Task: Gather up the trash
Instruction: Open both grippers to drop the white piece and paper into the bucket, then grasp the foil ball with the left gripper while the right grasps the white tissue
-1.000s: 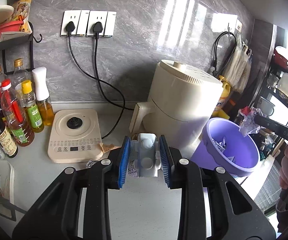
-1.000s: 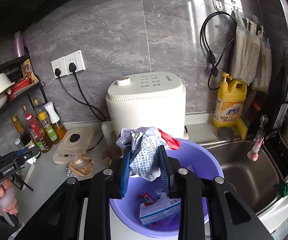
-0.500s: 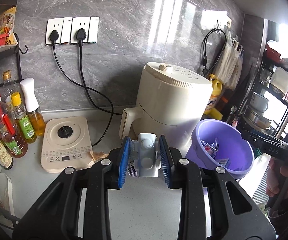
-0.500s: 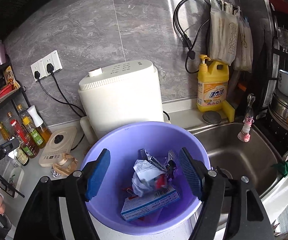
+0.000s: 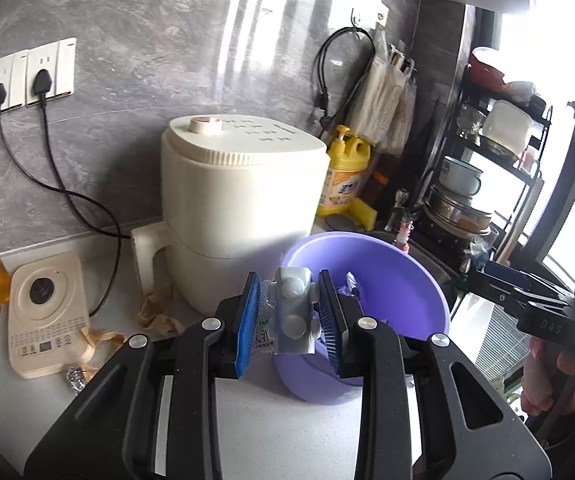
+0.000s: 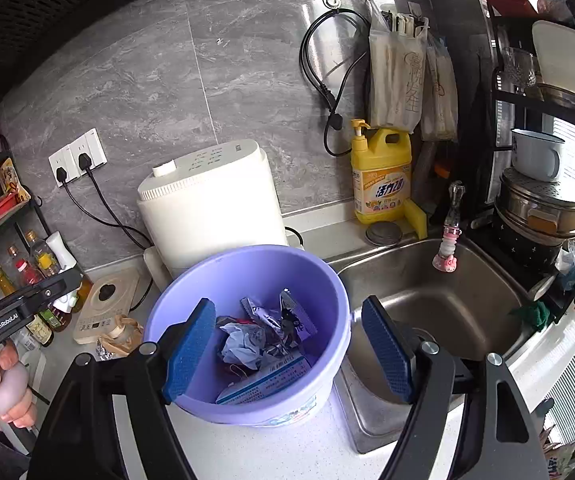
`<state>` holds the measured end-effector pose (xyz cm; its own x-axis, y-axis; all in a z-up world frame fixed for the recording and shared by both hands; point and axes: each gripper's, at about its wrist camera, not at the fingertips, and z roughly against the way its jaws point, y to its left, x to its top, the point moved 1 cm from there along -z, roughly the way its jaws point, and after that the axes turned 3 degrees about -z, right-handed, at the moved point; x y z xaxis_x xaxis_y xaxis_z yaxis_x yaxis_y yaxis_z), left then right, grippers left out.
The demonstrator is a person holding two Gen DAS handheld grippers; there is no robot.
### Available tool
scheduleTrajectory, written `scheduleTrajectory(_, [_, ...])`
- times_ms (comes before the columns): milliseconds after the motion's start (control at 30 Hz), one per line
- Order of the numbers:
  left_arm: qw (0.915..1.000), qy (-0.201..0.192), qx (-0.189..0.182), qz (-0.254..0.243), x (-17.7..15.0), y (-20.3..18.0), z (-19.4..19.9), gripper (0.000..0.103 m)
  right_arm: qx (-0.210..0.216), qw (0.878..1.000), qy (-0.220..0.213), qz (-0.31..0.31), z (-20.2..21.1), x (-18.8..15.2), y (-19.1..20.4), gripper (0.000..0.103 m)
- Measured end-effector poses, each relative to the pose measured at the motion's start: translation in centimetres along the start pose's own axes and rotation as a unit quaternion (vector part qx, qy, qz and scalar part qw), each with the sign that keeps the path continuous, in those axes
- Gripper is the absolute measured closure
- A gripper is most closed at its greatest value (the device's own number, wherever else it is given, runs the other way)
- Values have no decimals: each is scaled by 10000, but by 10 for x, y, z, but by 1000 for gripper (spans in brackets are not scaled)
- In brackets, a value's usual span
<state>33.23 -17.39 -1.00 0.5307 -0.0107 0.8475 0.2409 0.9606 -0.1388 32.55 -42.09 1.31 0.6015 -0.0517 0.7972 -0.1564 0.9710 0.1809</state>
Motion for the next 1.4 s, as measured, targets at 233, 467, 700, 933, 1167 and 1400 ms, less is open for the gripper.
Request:
scheduleTrajectory(233, [9980,318,-476,-270,7,-37,-50,73,-241,9996,43,-166,16,-15,-24,29])
scheduleTrajectory(467, [9988,178,-407,-211,10,-30,-50,29,-436,9977,232,-455,10,-21,-43,28])
scheduleTrajectory(700, [9999,145,-76,-23,4,12,-26,20,-152,9995,208,-182,-3,-10,-10,28])
scheduleTrajectory(933, [9983,9,539,201,-10,57,11,8,330,9990,269,140,-23,-5,39,26])
scheduleTrajectory(1167, [9924,30,1060,631,-34,101,37,7,739,9955,403,424,-36,-15,85,24])
scheduleTrajectory(1400, [9851,-18,1423,968,-57,130,63,6,1072,9905,556,663,-47,-30,127,17])
